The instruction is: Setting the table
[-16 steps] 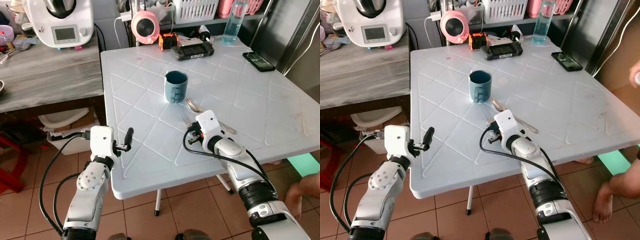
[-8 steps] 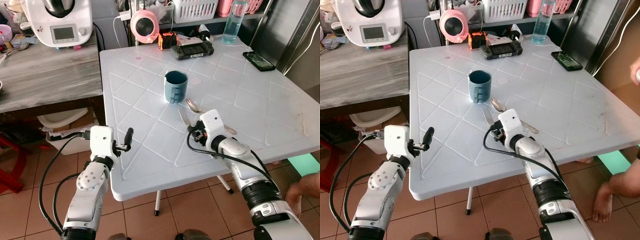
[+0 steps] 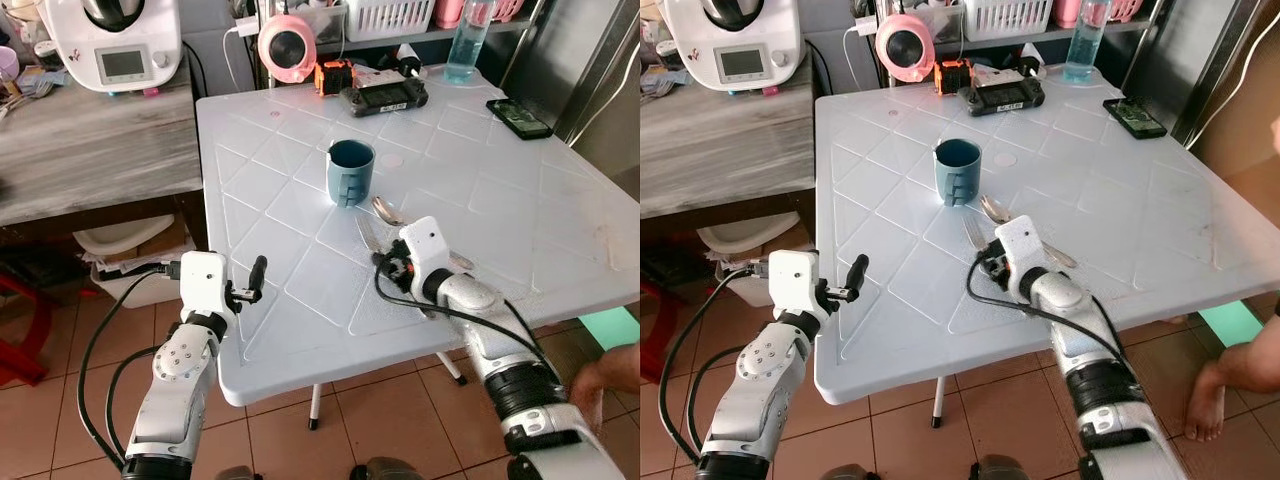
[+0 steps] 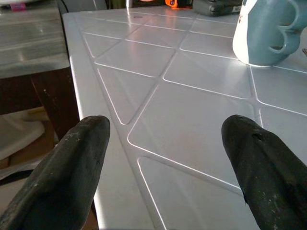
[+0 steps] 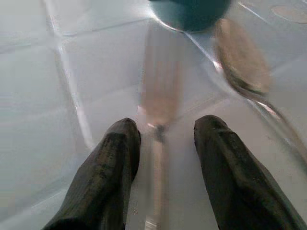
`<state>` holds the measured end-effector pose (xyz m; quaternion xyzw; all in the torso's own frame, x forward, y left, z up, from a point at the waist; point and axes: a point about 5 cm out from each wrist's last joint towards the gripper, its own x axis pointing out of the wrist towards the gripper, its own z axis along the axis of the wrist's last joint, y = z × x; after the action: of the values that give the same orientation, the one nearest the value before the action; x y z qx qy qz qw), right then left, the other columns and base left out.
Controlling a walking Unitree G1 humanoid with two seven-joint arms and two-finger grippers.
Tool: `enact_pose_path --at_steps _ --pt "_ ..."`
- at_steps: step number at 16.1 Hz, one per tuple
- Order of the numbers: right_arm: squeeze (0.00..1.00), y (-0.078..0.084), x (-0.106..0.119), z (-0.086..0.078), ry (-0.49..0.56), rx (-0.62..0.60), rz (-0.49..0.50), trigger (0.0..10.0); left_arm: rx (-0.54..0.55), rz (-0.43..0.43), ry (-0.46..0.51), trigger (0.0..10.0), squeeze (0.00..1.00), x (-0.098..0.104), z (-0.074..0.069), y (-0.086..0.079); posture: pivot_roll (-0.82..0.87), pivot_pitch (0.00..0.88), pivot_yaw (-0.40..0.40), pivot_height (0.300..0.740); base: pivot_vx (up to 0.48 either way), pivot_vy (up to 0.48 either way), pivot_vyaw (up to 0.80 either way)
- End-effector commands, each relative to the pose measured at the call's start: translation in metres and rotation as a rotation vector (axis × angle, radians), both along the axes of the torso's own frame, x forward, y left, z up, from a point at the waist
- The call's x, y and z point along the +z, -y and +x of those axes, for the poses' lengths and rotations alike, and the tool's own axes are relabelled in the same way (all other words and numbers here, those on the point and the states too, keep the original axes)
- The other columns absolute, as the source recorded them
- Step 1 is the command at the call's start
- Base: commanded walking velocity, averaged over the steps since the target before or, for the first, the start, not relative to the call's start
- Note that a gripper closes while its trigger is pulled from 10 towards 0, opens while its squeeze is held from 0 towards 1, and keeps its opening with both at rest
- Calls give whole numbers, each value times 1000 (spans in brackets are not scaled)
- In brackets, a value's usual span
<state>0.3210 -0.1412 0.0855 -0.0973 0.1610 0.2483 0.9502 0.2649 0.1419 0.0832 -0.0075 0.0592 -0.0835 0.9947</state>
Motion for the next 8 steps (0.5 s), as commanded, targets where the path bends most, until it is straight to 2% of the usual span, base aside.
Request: enact_pose_path --at_steps 1,4,8 --pt "0 -9 3 -3 3 29 35 10000 -2 19 -4 10000 0 1 1 -2 -13 9 38 740 0 0 0" --pt "0 -14 3 -11 -18 32 84 10000 -8 21 -4 10000 0 1 1 -2 -14 9 42 740 0 0 0" --pt "0 -17 3 -20 -26 29 90 10000 -9 22 -7 10000 0 1 1 -2 -15 11 41 740 0 0 0"
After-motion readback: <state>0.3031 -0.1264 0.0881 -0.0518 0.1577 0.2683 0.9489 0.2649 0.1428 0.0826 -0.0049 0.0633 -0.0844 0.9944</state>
